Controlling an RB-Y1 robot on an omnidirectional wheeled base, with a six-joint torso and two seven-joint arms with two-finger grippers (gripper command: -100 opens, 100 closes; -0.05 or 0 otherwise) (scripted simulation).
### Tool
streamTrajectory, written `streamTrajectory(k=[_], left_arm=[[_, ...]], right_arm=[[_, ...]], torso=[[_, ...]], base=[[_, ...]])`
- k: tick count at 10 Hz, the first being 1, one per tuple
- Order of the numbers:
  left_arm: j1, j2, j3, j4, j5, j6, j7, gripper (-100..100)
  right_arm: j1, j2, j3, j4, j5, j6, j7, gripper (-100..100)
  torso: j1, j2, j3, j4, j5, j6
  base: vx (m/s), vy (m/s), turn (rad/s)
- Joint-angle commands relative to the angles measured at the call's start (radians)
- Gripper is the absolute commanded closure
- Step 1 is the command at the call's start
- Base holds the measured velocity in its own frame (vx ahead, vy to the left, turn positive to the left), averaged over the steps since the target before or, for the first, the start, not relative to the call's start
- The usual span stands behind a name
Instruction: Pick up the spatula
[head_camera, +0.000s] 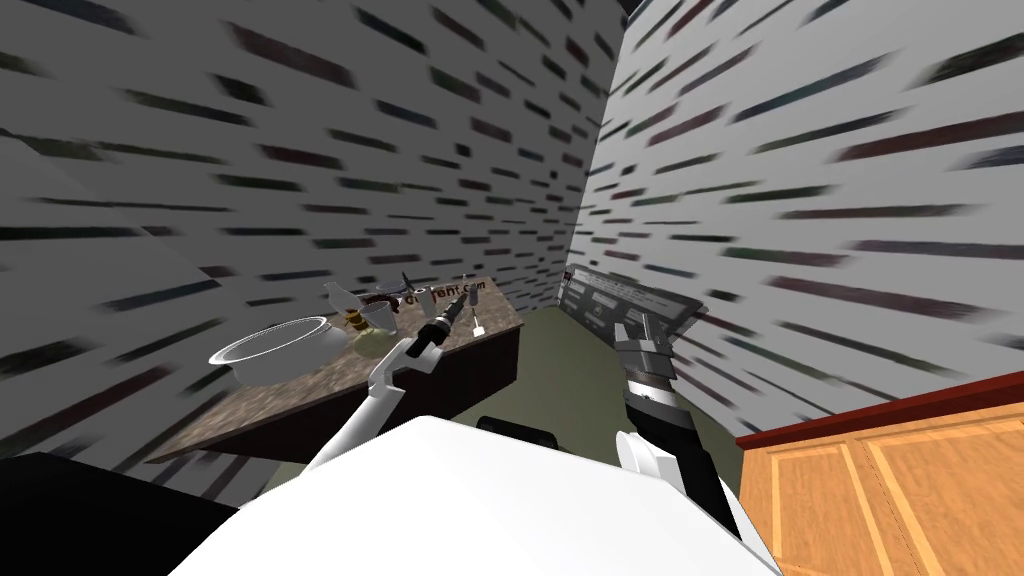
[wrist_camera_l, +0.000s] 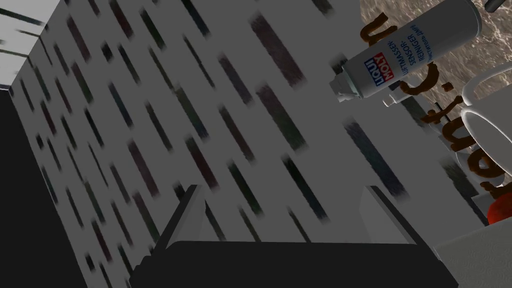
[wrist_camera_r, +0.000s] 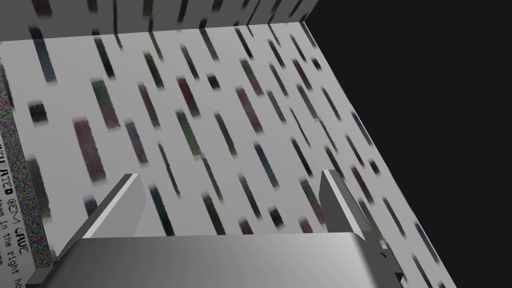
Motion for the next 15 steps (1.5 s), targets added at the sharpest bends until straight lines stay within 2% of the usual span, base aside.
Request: streamTrajectory(k=[1, 2, 3, 4, 6, 7, 8, 9, 11, 12, 14, 15], left_arm=[[-0.002, 0.004, 0.000, 0.001, 0.001, 0.034, -0.004, -100], [-0.030, 0.021, -0.002, 0.029, 0.003, 0.073, -0.029, -100], [-0.030, 0.021, -0.002, 0.029, 0.003, 0.098, -0.029, -100], [-0.059, 0.037, -0.005, 0.059, 0.009, 0.129, -0.055, -100], [-0.059, 0.037, -0.005, 0.059, 0.009, 0.163, -0.055, -100], [-0.089, 0.052, -0.010, 0.090, 0.018, 0.205, -0.081, -100], [-0.089, 0.052, -0.010, 0.090, 0.018, 0.228, -0.081, -100], [-0.120, 0.066, -0.015, 0.123, 0.030, 0.256, -0.107, -100], [-0.120, 0.066, -0.015, 0.123, 0.030, 0.293, -0.107, -100], [-0.152, 0.080, -0.022, 0.157, 0.045, 0.330, -0.133, -100], [-0.152, 0.080, -0.022, 0.157, 0.045, 0.359, -0.133, -100], [-0.185, 0.093, -0.031, 0.193, 0.063, 0.399, -0.159, -100]], right_arm=[[0.000, 0.000, 0.000, 0.000, 0.000, 0.000, 0.000, 0], [0.000, 0.000, 0.000, 0.000, 0.000, 0.000, 0.000, 0], [0.000, 0.000, 0.000, 0.000, 0.000, 0.000, 0.000, 0], [0.000, 0.000, 0.000, 0.000, 0.000, 0.000, 0.000, 0], [0.000, 0.000, 0.000, 0.000, 0.000, 0.000, 0.000, 0], [0.000, 0.000, 0.000, 0.000, 0.000, 0.000, 0.000, 0], [0.000, 0.000, 0.000, 0.000, 0.000, 0.000, 0.000, 0], [0.000, 0.000, 0.000, 0.000, 0.000, 0.000, 0.000, 0], [0.000, 0.000, 0.000, 0.000, 0.000, 0.000, 0.000, 0], [0.000, 0.000, 0.000, 0.000, 0.000, 0.000, 0.000, 0], [0.000, 0.000, 0.000, 0.000, 0.000, 0.000, 0.000, 0], [0.000, 0.000, 0.000, 0.000, 0.000, 0.000, 0.000, 0]], torso=[[0.000, 0.000, 0.000, 0.000, 0.000, 0.000], [0.002, 0.001, 0.000, 0.000, 0.000, 0.000], [0.001, 0.000, 0.000, 0.000, 0.000, 0.000], [0.001, 0.000, 0.000, 0.000, 0.000, 0.000], [0.001, 0.000, 0.000, 0.000, 0.000, 0.000], [0.002, 0.001, 0.000, 0.000, 0.000, 0.000], [0.002, 0.000, 0.000, 0.000, 0.000, 0.000], [0.002, 0.001, 0.000, 0.000, 0.000, 0.000], [0.002, 0.000, 0.000, 0.000, 0.000, 0.000], [0.003, 0.001, 0.000, 0.000, 0.001, 0.000], [0.003, 0.000, 0.000, 0.000, 0.001, 0.000], [0.003, 0.001, 0.000, 0.000, 0.001, 0.000]], base=[[0.009, -0.019, 0.002], [0.014, -0.031, -0.030], [0.018, -0.036, -0.014], [0.025, -0.050, -0.026], [0.013, -0.028, -0.005], [0.013, -0.021, -0.031], [0.010, -0.022, -0.016], [0.013, -0.031, -0.029], [0.015, -0.016, -0.006], [0.016, -0.016, -0.032], [0.013, -0.009, -0.011], [0.015, -0.010, -0.030]])
